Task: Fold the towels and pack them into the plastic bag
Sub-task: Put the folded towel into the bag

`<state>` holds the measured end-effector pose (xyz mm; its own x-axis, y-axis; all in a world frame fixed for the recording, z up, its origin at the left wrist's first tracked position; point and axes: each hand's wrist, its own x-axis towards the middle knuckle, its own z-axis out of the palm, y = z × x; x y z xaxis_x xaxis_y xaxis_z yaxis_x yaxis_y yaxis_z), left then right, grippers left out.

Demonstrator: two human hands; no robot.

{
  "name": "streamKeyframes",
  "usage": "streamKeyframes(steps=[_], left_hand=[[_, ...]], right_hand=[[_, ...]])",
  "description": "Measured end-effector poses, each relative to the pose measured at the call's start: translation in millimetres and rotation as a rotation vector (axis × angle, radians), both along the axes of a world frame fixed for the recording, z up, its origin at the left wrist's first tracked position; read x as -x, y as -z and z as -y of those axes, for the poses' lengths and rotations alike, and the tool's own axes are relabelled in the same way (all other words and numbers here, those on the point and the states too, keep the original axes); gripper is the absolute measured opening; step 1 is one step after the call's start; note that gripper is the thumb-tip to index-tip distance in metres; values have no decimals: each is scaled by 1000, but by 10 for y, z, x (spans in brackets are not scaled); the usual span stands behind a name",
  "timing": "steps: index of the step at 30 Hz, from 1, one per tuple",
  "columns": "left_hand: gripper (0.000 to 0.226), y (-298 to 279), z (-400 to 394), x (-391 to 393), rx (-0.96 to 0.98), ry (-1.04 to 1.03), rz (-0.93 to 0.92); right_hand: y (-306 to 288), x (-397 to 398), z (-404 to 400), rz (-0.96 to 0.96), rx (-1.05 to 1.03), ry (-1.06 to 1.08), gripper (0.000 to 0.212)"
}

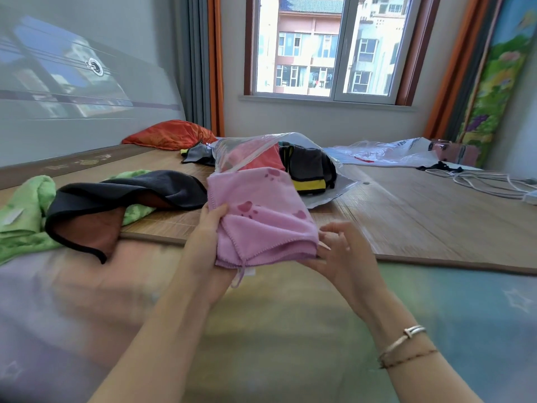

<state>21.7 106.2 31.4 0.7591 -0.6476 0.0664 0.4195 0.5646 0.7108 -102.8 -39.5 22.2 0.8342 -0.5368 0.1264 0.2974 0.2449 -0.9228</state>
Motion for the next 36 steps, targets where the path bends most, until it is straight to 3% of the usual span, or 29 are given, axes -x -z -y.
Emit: streamKeyframes(steps=[3, 7, 16, 20, 22, 25, 27, 30, 32, 36], left_hand=[[31, 40, 120, 56, -81, -35, 147], [24, 52, 301, -34, -288, -168, 337], [29, -191, 1219, -938, -608, -199, 707], [41, -42, 1807, -1372, -921, -228, 861], [36, 132, 1989, -1490, -1107, -228, 1012], [47, 368, 2121, -1507, -1411, -208, 1316], [57, 446, 2156, -1488, -1524, -137, 1399], [53, 378, 2146, -1510, -1572, -90, 1453], [45, 293, 2163, -1616, -1554, -115, 1480], [33, 323, 2244, -1733, -1438, -212, 1567]], right_hand=[[-89, 20, 90, -11, -85, -204, 40], [-209, -237, 310, -234, 169, -6, 26], [-677, -1382, 1446, -374, 1331, 545, 18], [-521, -1936, 1795, -667, 1996, 701, 17], [-478, -2133, 1862, -714, 1996, 736, 13], [-488, -2447, 2090, -668, 1729, 888, 24], [-532, -2655, 2250, -540, 1521, 971, 29], [-563, -2975, 2303, -246, 1158, 909, 39], [-508, -3139, 2233, -75, 1039, 865, 46], [-248, -3279, 2236, 34, 1178, 875, 63]])
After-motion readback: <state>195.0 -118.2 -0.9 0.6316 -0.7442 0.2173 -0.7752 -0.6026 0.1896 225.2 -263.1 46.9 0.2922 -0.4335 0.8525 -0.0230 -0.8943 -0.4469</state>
